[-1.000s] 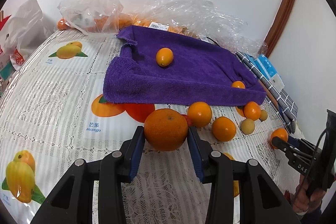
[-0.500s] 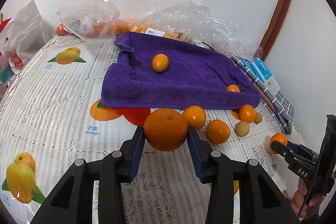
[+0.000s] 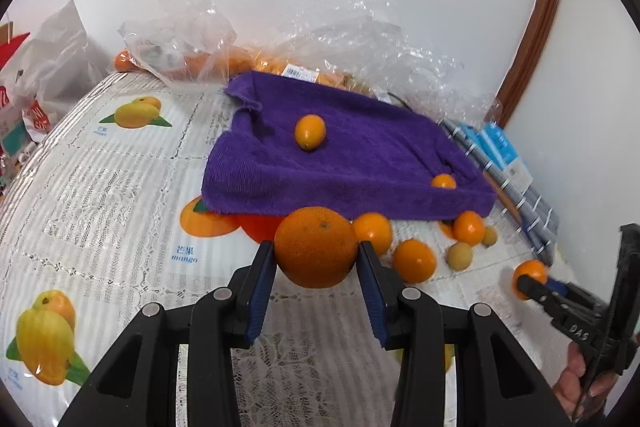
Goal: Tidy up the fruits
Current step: 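Carry the large orange with the right tool over the purple towel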
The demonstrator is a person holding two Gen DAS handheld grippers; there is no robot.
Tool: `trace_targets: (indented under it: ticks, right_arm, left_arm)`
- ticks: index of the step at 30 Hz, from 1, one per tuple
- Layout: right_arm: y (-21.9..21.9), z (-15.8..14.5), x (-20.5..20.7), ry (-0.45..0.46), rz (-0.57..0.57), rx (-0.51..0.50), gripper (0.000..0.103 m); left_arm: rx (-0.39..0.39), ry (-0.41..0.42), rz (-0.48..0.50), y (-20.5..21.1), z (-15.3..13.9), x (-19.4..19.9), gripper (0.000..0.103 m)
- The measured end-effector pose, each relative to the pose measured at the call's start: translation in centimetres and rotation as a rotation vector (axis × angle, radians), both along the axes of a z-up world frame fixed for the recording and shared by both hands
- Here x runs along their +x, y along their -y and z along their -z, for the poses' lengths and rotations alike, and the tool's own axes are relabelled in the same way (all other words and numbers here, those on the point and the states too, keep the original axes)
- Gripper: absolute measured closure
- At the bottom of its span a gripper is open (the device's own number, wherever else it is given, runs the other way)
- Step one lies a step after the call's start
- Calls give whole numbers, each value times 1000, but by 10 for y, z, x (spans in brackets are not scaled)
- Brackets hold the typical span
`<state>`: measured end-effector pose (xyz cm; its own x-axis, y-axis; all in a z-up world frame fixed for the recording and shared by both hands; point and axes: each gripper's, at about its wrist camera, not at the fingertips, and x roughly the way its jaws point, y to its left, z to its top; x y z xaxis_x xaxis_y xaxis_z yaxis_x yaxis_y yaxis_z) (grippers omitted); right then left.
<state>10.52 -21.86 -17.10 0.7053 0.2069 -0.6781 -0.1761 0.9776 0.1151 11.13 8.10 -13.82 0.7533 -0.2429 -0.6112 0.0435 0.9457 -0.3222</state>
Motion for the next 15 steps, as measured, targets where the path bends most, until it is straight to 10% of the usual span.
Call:
trace_targets:
  ticks: [15]
  right_arm:
    - [-22, -67, 52, 104, 6, 46, 62]
  left_arm:
    - [11, 153, -37, 7, -73, 29, 64]
